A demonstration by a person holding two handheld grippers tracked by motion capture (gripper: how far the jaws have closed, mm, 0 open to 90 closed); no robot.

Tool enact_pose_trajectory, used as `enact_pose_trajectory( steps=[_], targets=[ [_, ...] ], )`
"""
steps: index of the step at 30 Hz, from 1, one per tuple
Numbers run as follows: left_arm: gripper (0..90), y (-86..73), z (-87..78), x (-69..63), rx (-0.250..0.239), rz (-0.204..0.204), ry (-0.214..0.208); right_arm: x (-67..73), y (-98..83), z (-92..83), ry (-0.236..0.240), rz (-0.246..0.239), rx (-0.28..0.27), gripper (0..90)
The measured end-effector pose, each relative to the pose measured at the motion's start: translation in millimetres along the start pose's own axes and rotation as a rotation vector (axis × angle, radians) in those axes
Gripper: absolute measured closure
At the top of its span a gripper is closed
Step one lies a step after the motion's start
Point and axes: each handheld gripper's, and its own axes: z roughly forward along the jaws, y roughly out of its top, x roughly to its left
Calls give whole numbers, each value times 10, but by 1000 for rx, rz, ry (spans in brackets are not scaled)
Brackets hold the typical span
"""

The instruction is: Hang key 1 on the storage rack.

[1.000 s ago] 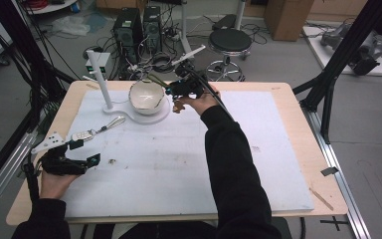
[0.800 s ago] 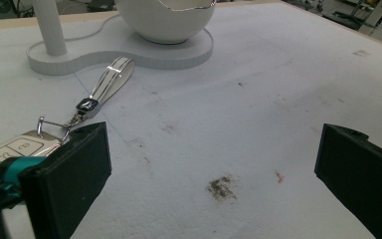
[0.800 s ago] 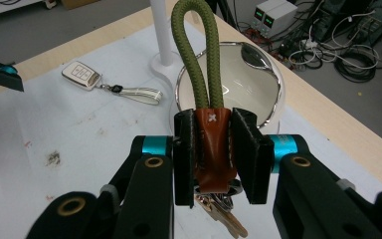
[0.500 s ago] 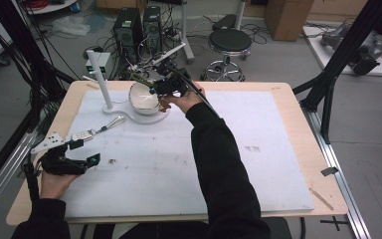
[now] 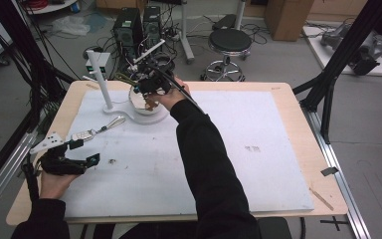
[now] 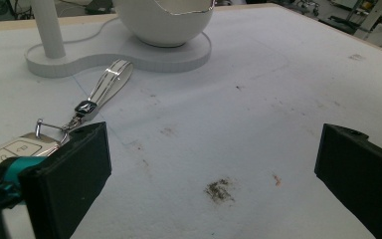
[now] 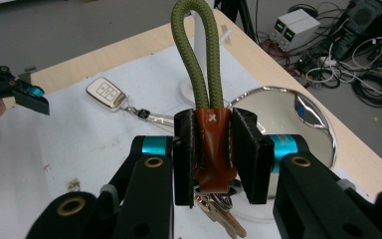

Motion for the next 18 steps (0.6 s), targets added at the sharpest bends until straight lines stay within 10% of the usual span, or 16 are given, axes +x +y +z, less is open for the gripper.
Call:
enact_pose_trajectory(
  steps=[18],
  targets=[
    [17,0,-12,19,-9,-3,-8,198,424,288,5,-55,35,717]
  ],
)
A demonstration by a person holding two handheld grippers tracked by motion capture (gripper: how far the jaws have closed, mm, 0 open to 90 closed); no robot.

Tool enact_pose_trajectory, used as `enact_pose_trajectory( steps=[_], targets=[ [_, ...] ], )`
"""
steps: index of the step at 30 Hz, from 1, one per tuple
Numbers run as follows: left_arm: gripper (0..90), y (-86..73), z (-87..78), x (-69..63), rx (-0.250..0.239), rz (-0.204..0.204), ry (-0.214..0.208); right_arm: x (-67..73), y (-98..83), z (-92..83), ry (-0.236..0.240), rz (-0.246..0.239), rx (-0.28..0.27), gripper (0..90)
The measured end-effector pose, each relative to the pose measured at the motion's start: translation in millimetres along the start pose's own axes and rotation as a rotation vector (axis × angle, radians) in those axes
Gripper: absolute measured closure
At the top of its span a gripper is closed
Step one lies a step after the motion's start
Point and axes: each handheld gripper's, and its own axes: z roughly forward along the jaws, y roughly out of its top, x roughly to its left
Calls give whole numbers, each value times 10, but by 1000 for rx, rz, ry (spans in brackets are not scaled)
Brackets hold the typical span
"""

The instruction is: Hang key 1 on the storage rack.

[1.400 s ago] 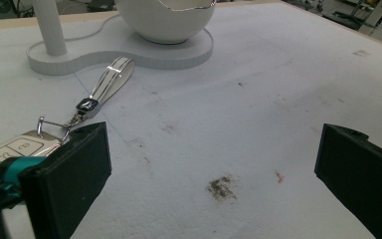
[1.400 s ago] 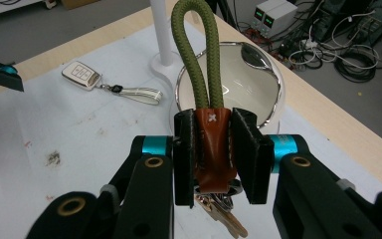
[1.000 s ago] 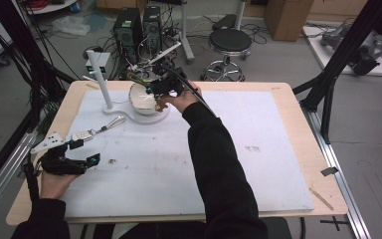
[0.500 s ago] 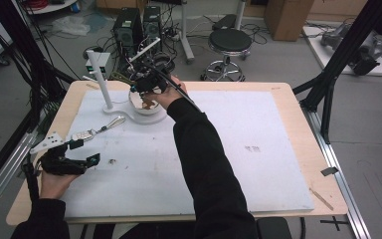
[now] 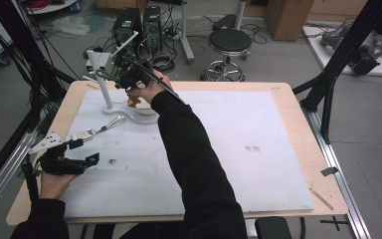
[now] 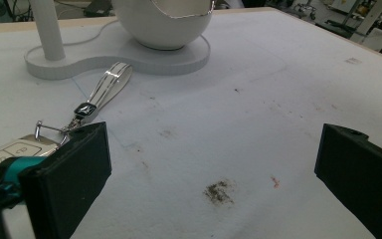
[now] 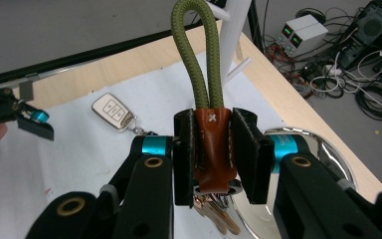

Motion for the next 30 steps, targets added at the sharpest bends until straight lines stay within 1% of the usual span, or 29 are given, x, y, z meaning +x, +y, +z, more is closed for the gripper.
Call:
enact_pose_trajectory(
  steps=[1,2,3,4,6,11,13,16,18,23,24,25,28,29,30],
  targets=[
    [17,0,1,1,1,0,-2,-3,14,13,-3,-4,-1,717],
    [17,0,3,1,1,0,-2,-1,33,33,-10,3,-4,717],
    [17,-1,11,3,0,-2,-2,-3,44,46,-7,13,-6,717],
    [17,-2,15,4,2,-2,-2,-8,59,68,-4,14,-9,717],
    [17,-1,18,5,3,-1,-4,4,83,104,-15,16,0,717],
    [17,-1,14,11,-1,-1,-3,34,159,195,-35,2,12,717],
    [17,-1,16,13,0,-2,-7,57,197,227,-35,-1,18,717],
    [17,-4,27,10,9,-7,-15,92,247,291,-40,-23,31,717],
    [17,-4,32,7,10,-2,-17,112,272,332,-54,-36,47,717],
    [17,-4,25,15,4,-7,-16,124,308,418,-73,-54,60,716],
    [17,-4,26,19,6,-8,-17,144,318,463,-97,-59,71,716],
    [17,-4,26,19,6,-8,-17,145,321,481,-101,-64,73,716],
    [17,-5,28,17,11,-6,-17,150,319,557,-115,-57,85,715],
    [17,-5,28,17,11,-6,-17,150,319,557,-115,-57,85,715],
    [17,-5,24,19,11,-5,-17,144,310,601,-121,-48,95,715]
  ],
)
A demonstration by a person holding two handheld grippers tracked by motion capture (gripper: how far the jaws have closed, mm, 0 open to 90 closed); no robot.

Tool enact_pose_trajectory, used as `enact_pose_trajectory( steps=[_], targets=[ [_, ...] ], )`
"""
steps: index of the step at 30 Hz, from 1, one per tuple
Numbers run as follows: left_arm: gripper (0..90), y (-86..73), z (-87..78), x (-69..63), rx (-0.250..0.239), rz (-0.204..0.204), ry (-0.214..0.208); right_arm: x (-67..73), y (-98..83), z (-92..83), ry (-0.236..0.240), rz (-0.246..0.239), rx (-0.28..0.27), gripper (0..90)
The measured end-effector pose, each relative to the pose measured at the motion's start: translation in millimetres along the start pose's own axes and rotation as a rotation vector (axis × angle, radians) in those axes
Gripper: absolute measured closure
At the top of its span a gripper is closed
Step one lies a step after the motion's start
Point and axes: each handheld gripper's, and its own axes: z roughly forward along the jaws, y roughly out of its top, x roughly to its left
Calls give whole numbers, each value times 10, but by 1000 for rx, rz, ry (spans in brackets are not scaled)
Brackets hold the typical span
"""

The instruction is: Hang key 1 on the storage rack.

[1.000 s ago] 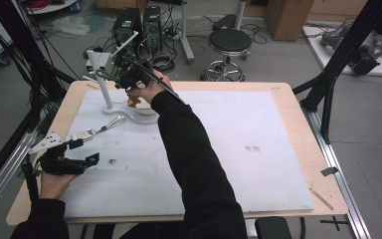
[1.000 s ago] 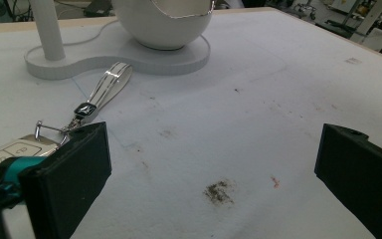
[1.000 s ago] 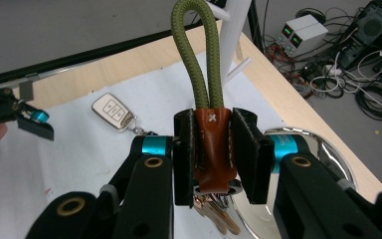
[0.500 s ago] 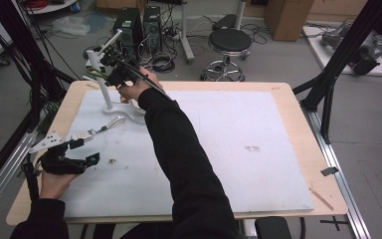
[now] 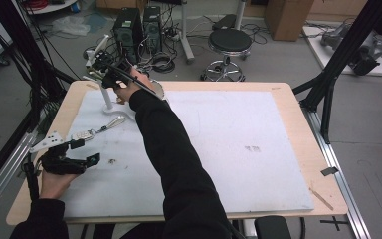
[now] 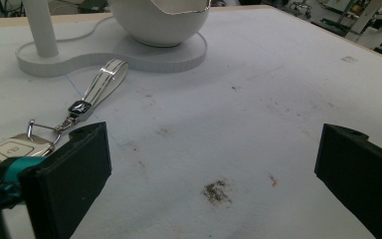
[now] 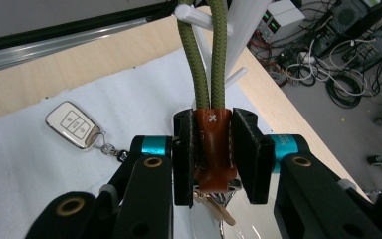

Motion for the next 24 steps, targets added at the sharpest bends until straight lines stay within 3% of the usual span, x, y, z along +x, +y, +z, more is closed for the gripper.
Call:
enact_pose_trajectory(
  steps=[11,19,22,23,24],
  targets=[
    [17,-3,8,6,3,-2,0,-16,-36,233,-16,53,31,702],
    [17,-3,7,11,-2,-5,0,-28,-62,399,19,111,26,681],
    [17,-5,11,8,3,-7,0,-51,-114,445,59,207,21,617],
    [17,-5,11,8,3,-7,0,-51,-114,445,59,207,21,617],
    [17,-6,13,3,6,0,-1,-58,-149,459,55,238,26,574]
  ],
)
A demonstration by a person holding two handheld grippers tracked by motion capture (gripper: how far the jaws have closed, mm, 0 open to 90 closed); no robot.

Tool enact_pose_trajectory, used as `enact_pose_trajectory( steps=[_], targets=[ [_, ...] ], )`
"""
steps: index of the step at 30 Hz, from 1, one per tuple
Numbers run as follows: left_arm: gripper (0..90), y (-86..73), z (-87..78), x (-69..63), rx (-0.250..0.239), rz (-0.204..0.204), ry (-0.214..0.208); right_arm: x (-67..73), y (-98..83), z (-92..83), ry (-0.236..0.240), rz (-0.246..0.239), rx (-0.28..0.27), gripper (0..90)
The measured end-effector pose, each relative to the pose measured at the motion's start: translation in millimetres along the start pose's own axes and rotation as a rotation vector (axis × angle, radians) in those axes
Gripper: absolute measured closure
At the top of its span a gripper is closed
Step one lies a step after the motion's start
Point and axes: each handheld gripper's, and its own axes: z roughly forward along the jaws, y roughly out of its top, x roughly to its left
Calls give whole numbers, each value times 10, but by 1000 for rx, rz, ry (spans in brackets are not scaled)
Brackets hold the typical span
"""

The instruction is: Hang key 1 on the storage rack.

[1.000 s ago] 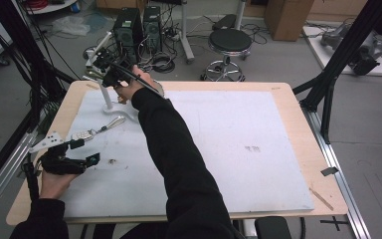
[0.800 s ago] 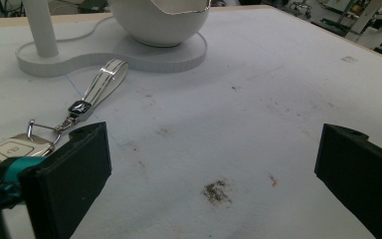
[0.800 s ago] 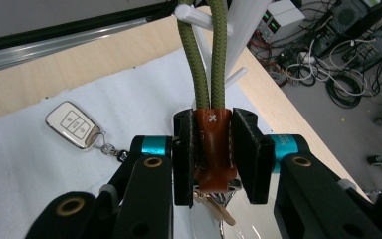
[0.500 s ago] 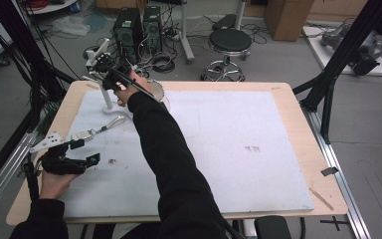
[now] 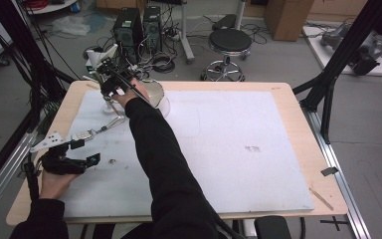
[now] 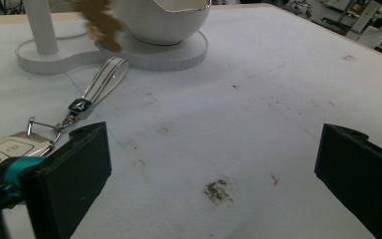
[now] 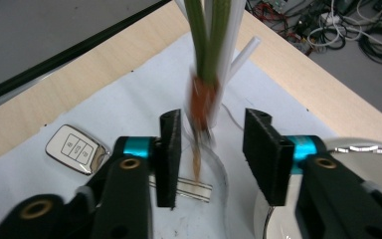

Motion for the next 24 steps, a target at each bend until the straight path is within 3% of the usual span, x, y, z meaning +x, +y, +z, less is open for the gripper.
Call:
enact_pose_trajectory(
  steps=[5,9,10,11,14,16,19,24],
  targets=[
    [17,0,-3,0,-3,-2,2,-43,-48,-40,12,20,-6,484],
    [17,-1,-5,3,-3,-3,3,-131,-91,-130,40,48,-29,249],
    [17,-1,-5,3,-3,-3,3,-131,-91,-130,40,48,-29,249],
    [17,-2,-6,4,-2,-3,3,-165,-139,-170,73,43,-19,120],
    [17,-2,-12,9,-6,-6,5,-198,-205,-228,93,38,-29,89],
    [17,-2,-13,6,-5,-3,7,-216,-245,-261,88,19,-27,8],
    [17,-2,-9,2,-2,-1,7,-256,-292,-326,103,10,-30,7],
    [17,-3,-7,0,-1,-2,8,-373,-417,-425,120,33,-48,8]
  ],
)
